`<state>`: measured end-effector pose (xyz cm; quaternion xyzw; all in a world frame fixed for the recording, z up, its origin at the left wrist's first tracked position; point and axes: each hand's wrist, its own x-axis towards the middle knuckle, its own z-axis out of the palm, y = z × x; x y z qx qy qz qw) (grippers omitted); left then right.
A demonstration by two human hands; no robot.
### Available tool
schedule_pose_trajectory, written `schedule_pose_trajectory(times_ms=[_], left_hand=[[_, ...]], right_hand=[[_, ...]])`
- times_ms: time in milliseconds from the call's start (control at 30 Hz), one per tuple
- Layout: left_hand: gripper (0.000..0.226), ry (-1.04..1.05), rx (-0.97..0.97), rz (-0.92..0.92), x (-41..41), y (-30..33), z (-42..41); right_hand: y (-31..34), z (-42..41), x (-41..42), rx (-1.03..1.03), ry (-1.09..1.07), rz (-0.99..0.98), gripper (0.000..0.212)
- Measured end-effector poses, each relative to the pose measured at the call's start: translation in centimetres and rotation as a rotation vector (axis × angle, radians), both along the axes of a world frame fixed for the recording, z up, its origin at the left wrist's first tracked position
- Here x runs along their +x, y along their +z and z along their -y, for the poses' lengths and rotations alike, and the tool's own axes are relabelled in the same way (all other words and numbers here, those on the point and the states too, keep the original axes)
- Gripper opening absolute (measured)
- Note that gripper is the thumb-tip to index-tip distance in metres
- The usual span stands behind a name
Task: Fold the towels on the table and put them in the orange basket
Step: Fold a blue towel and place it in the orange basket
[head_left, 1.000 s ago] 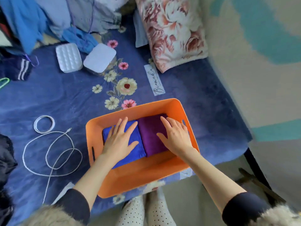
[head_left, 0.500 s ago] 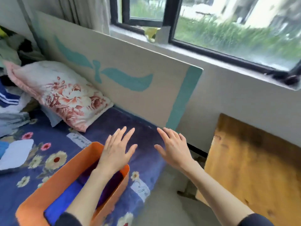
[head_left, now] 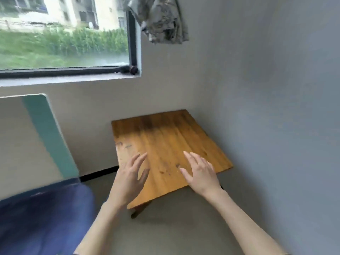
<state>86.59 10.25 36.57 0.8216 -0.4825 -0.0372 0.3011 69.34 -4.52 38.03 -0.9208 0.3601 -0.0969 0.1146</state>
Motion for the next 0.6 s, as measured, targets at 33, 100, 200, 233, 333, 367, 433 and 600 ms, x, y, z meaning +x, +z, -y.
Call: schedule_pose_trajectory(times_ms=[33, 100, 200, 233, 333, 367, 433, 600], left_hand=[[0.050, -0.069, 0.014, 0.003, -0.8, 0.1, 1.4], [0.052, -0.207, 0.050, 0.016, -2.7, 0.0, 3.8], [0.052, -0.399, 0.082, 0.069, -5.8, -0.2, 6.5], [0.052, -0.460, 0.093, 0.081, -7.2, -0.3, 7.2], [0.052, -0.629, 0.122, 0.090, -12.3, -0.7, 8.7], [0.052, -0.689, 0.130, 0.078, -14.4, -0.8, 9.0], [0.051, -0.815, 0.143, 0.049, -18.7, -0.9, 9.3], [0.050, -1.090, 0.151, 0.063, -28.9, -1.1, 8.7]], right_hand=[[0.0, 0.4, -2.1, 0.002, -0.068, 0.006, 0.059], [-0.1, 0.7, -6.0, 0.014, -0.207, 0.021, 0.059], [-0.5, -0.1, -11.0, 0.045, -0.390, 0.047, 0.058], [-0.7, -0.8, -12.6, 0.056, -0.450, 0.060, 0.058], [-1.7, -3.9, -18.3, 0.076, -0.633, 0.079, 0.057], [-2.0, -5.3, -20.5, 0.080, -0.697, 0.072, 0.057], [-2.4, -8.0, -25.0, 0.083, -0.829, 0.053, 0.056], [-2.4, -14.8, -34.7, 0.059, -1.106, 0.081, 0.056]])
